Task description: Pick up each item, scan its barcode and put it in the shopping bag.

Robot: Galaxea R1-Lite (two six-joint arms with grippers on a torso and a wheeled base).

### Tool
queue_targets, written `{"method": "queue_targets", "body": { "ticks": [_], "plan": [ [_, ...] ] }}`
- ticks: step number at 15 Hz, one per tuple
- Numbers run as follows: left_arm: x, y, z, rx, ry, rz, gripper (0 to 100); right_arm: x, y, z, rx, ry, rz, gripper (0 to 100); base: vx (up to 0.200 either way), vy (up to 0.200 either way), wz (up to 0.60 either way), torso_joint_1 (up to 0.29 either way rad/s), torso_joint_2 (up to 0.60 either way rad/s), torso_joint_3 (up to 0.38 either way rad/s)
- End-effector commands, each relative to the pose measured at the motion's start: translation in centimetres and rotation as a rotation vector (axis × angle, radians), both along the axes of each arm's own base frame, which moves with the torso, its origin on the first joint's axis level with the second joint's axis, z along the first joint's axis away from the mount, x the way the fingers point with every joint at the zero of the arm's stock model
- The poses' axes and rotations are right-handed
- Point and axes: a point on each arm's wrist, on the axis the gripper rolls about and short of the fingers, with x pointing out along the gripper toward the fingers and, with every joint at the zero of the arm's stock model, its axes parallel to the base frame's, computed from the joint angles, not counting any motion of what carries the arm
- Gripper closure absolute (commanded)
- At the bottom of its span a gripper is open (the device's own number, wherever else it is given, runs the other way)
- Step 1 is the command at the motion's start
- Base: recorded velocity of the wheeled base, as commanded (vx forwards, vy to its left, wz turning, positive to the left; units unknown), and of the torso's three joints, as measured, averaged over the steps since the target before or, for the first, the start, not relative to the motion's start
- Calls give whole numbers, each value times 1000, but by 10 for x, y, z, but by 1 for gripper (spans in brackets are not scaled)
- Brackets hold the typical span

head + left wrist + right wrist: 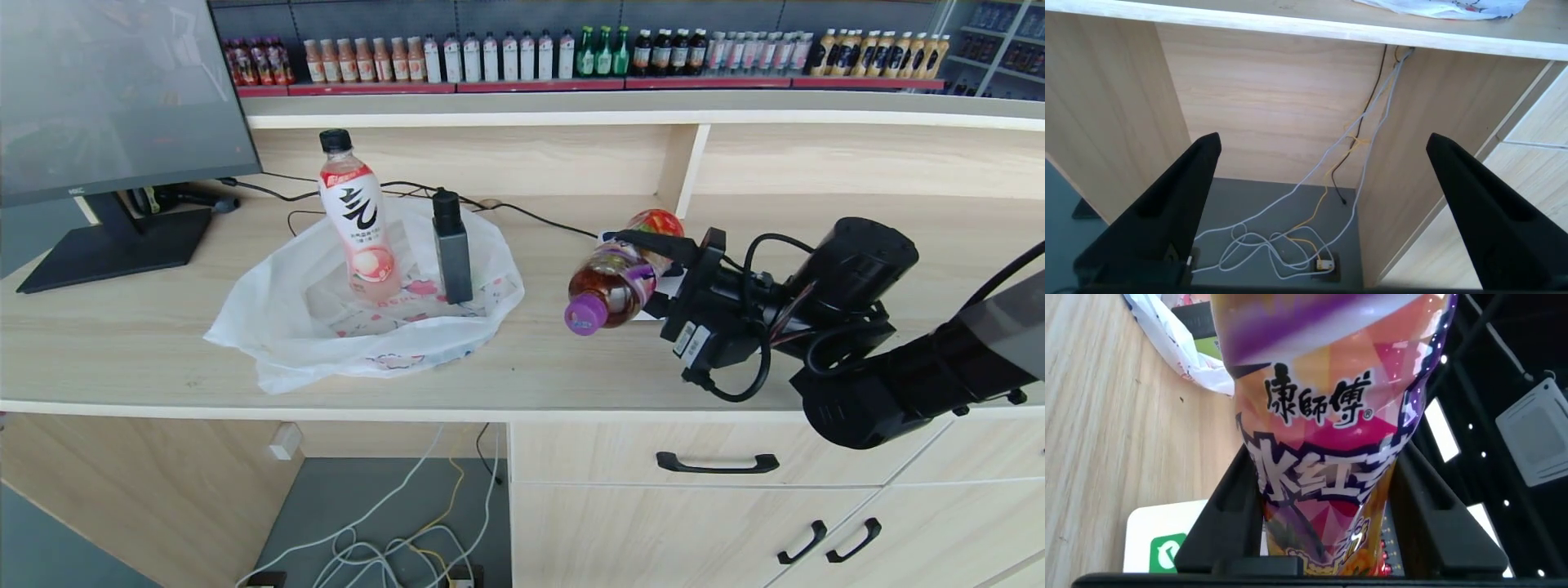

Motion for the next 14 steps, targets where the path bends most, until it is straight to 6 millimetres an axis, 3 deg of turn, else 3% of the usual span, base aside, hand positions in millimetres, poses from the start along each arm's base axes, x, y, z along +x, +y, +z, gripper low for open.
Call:
{"method": "queue_targets", "body": {
  "ticks": [1,7,10,12,14],
  "plan": [
    [0,0,0,0,0,0,0,0,0,-1,-3,-3,2,100,0,0,0,0,0,0],
    [0,0,0,0,0,0,0,-4,-1,4,3,-8,5,100,0,0,0,0,0,0],
    [0,0,0,0,0,0,0,-24,-1,36,98,-20,38,100,0,0,0,0,0,0],
    [0,0,0,0,0,0,0,-47,-7,70,176,-45,33,100,0,0,0,0,0,0],
    [0,0,0,0,0,0,0,-54,-8,77,210,-10,51,100,0,0,0,0,0,0]
  ]
}}
